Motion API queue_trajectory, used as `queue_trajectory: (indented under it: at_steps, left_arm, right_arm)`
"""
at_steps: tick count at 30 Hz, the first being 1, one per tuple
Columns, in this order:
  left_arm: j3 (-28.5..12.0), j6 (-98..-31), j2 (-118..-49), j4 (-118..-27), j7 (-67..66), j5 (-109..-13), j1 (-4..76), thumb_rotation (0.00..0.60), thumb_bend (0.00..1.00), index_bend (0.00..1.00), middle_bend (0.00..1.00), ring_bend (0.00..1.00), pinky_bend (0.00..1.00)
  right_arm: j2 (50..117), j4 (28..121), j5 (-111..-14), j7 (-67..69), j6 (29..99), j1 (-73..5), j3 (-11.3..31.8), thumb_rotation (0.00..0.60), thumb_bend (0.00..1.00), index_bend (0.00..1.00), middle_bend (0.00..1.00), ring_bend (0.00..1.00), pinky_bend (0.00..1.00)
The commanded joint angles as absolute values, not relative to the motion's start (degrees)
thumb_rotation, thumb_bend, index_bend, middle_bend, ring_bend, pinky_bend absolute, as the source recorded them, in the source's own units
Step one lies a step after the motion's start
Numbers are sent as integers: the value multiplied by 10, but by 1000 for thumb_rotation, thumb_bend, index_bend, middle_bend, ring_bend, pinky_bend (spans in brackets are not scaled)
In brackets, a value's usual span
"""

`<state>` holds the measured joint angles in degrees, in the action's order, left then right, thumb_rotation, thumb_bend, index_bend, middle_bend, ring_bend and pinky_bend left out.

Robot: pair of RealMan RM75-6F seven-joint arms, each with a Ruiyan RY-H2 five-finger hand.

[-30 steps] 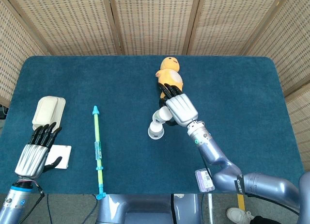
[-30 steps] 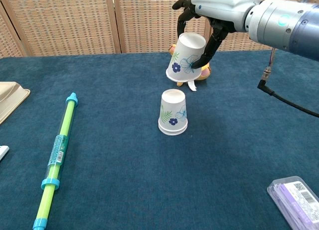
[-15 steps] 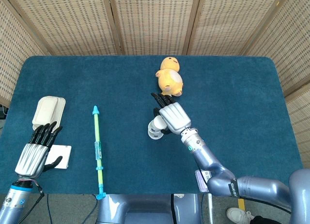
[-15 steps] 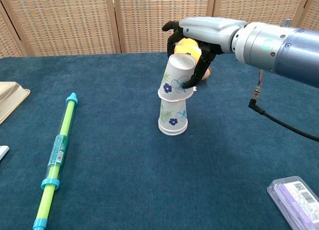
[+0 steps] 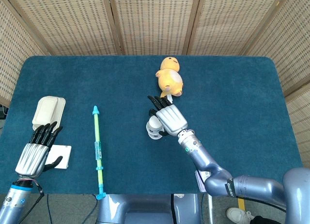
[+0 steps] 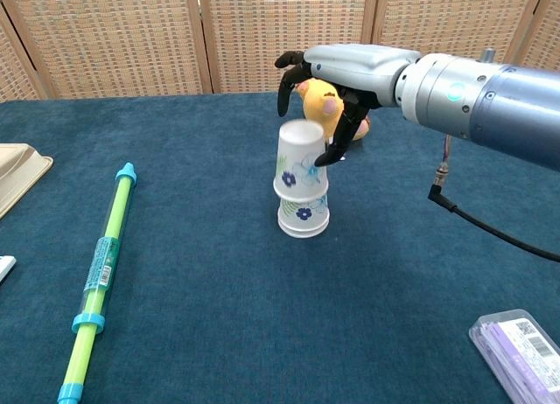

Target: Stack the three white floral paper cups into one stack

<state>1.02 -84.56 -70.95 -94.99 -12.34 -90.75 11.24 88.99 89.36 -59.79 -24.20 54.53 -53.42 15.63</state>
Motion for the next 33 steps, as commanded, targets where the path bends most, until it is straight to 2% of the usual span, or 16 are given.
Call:
queue_trajectory:
  at_steps: [1,12,15,17,20,26,33]
  left_arm:
    - [9,-845,-709,-950,-123,-908,112,600,264,61,0,0,44]
    - [5,-843,-708,-949,-120,-907,109,600,264,60,0,0,44]
    - [3,-841,-708,-948,-120,-905,109,600,264,60,0,0,44]
    - [1,-841,-709,-946,-120,-902,108,600,262,57,0,0,44]
    - [-4,-838,-712,-941,-126,-895,108,600,241,26,0,0,37]
    - [-16,-831,-714,-935,-137,-868,108,600,186,0,0,0,5]
    - [-22,-819,-701,-937,-161,-838,105,600,105,0,0,0,0]
  right_arm:
    - [889,894,-598,-240,545,-535,155,600,233,308,0,0,146]
    - [866,903,-595,-255,560,-519,137,600,231,254,0,0,118]
    - [842,914,-607,-247,577,-494,117,600,230,193,0,0,75]
    - [828,920,-620,-238,593,-473,101,600,226,114,0,0,33]
    - [807,928,-649,-216,629,-427,65,600,214,41,0,0,0]
    - [791,914,-721,-160,713,-338,1,600,173,0,0,0,0]
    - [786,884,-762,-127,788,-259,-43,600,163,0,0,0,0]
